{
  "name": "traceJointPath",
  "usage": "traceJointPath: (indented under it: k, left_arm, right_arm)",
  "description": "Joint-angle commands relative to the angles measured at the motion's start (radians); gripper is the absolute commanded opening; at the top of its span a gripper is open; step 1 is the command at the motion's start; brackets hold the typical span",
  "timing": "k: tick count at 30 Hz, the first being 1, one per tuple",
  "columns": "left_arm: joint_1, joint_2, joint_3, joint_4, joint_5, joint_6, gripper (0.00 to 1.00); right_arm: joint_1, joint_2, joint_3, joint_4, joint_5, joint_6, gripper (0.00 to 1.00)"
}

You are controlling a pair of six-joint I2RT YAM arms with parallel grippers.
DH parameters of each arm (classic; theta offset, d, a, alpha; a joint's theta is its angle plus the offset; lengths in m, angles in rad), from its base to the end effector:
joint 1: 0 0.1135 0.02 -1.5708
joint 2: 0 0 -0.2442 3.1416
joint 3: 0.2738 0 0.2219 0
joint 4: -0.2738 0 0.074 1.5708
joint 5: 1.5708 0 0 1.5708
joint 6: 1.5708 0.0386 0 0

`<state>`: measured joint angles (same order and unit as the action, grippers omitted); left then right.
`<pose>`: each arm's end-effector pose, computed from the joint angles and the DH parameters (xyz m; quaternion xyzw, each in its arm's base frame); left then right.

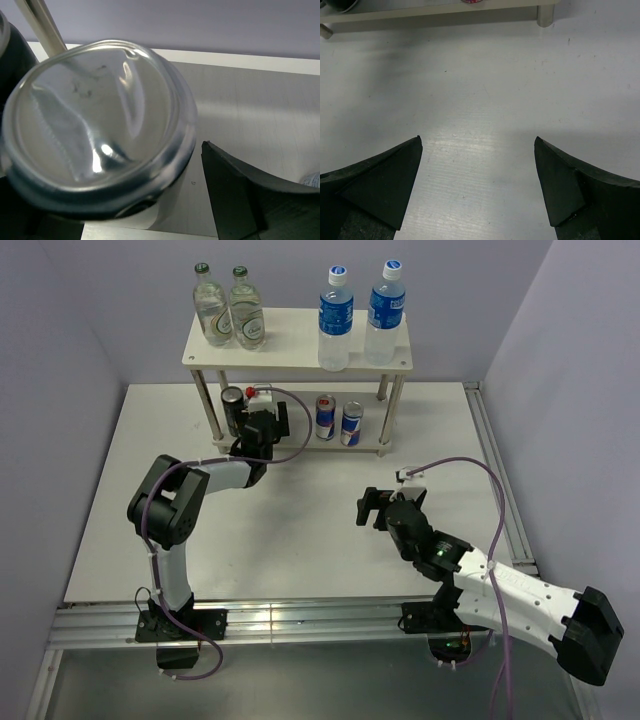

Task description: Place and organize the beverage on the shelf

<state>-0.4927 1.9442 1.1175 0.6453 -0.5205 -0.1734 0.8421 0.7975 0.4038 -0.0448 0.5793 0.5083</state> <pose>0.3647 -0.1740 0.2049 -0.0446 0.7591 -0.0154 0.6492 0.1263 0.1098 0.2166 0.0167 0.8230 0.1331 0.5519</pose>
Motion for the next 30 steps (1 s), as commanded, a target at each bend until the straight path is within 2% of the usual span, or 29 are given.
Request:
traceJointPath:
  k: [1,15,20,22,27,30]
  left_arm:
    - [-0.017,-0.054,-0.001,0.024,-0.015,-0.003,0.87]
    - [-0.061,-0.137,-0.097,-0.001,-0.093,-0.023,0.9]
    - [-0.075,-0.178,-0.163,-0.009,-0.125,-0.044,0.96]
    - [-0.089,-0.214,-0.212,-0.013,-0.136,-0.06,0.99]
    - [-0.142,-0.335,-0.346,-0.033,-0.206,-0.107,0.99]
    - [-0.204,-0.433,-0.421,-0.125,-0.24,-0.187,0.99]
  right_arm:
    - [0.008,-0.023,-0.006,0.031,0.022,0.012,1.0]
    - [0.008,-0.07,-0.026,0.031,0.024,0.015,1.0]
    - [0.008,-0.078,-0.031,0.031,0.024,0.018,1.0]
    - [0.009,-0.08,-0.031,0.033,0.025,0.016,1.0]
    - [0.009,-0.087,-0.034,0.031,0.03,0.018,1.0]
    - [0.017,-0.09,-0.034,0.033,0.033,0.015,1.0]
